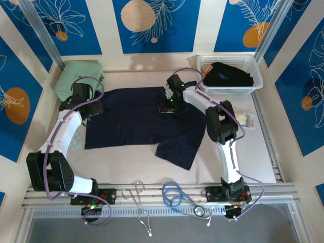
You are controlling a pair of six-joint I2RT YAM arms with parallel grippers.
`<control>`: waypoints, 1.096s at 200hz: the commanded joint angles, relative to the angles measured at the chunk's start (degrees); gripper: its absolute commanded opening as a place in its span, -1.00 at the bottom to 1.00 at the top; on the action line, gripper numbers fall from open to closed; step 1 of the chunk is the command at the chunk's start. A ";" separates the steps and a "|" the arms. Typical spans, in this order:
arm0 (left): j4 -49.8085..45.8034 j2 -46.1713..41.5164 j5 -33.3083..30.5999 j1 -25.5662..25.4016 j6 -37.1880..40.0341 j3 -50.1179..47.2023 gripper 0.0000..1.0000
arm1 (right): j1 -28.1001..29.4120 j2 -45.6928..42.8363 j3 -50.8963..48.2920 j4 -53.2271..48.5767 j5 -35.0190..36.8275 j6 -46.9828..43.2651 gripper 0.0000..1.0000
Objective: Fold and stack the t-shirts
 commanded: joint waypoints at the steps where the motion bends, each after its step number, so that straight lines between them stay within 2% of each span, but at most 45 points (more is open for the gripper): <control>1: -11.63 -0.32 -2.52 0.96 -5.17 1.93 0.80 | -0.53 -6.94 -3.45 0.11 0.21 -0.42 -0.29; 21: -15.13 -1.32 0.86 2.75 -7.68 -1.00 0.48 | -1.63 -12.98 -9.71 2.13 0.38 -0.95 -0.30; 49: -13.83 -4.75 8.20 7.03 -12.32 -8.80 0.44 | -3.46 -22.07 -18.83 4.45 1.21 -1.84 -0.30; 89: -11.36 -4.38 13.08 12.27 -16.36 -15.80 0.32 | -4.33 -31.73 -28.66 6.21 1.93 -2.66 -0.30; 125: -5.01 0.37 14.75 12.97 -17.83 -18.92 0.12 | -4.42 -36.72 -35.12 8.77 0.88 -2.53 -0.30; 140: -2.62 3.33 15.97 13.00 -18.46 -18.99 -0.03 | -4.42 -37.33 -36.23 9.45 0.12 -2.47 -0.31; 164: -1.62 7.19 14.31 12.97 -19.26 -17.80 -0.13 | -4.42 -37.51 -36.71 10.17 -0.92 -2.26 -0.31; 219: -5.08 8.17 7.50 13.00 -19.81 -15.75 -0.13 | -4.51 -37.60 -36.89 10.47 -1.08 -2.48 -0.31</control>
